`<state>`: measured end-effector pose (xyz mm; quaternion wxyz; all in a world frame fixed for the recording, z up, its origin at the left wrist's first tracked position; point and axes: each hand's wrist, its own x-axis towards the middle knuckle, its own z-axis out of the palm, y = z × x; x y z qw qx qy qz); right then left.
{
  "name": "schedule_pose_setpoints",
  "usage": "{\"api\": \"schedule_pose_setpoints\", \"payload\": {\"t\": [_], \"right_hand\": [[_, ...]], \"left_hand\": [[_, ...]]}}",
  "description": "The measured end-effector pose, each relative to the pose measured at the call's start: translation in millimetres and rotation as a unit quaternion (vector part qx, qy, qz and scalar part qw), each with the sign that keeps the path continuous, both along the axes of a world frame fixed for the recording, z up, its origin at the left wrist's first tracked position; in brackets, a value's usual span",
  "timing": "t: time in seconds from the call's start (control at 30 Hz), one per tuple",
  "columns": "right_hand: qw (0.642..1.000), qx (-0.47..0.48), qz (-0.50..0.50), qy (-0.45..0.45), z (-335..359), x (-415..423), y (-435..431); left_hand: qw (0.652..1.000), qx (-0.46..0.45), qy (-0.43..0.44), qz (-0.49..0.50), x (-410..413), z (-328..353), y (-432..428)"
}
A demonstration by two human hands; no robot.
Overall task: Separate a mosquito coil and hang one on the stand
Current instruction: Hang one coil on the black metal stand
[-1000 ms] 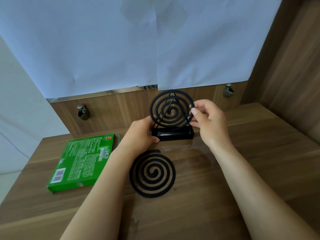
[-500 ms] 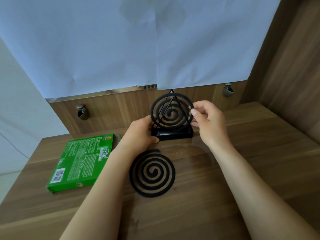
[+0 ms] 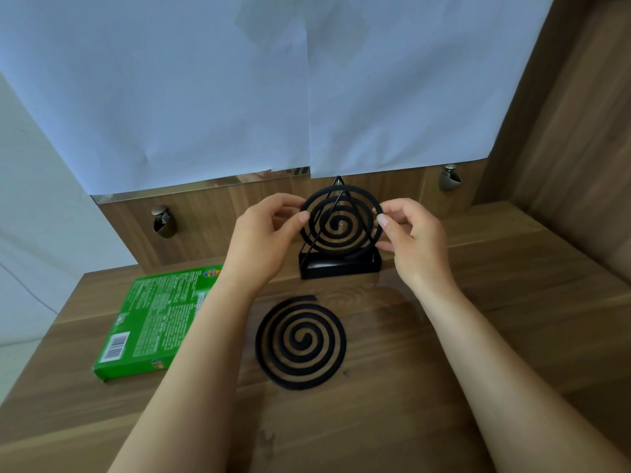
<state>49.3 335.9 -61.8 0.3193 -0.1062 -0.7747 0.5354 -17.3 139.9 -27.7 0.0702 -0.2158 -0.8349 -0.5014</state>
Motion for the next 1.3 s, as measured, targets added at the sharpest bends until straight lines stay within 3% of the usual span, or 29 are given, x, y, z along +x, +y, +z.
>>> {"api": "schedule_pose_setpoints", "payload": {"t": [0.53, 1.3], "right_hand": [[0.999, 0.007, 0.001, -0.037, -4.2, 0.4, 5.4], [0.999, 0.022, -0.018, -0.023, 1.2, 3.9, 3.5]], "left_hand": [[1.000, 0.011, -0.005, 0.022, 2.0, 3.3, -0.1], [0.998, -0.057, -0.012, 0.005, 0.4, 6.7, -7.1]]}}
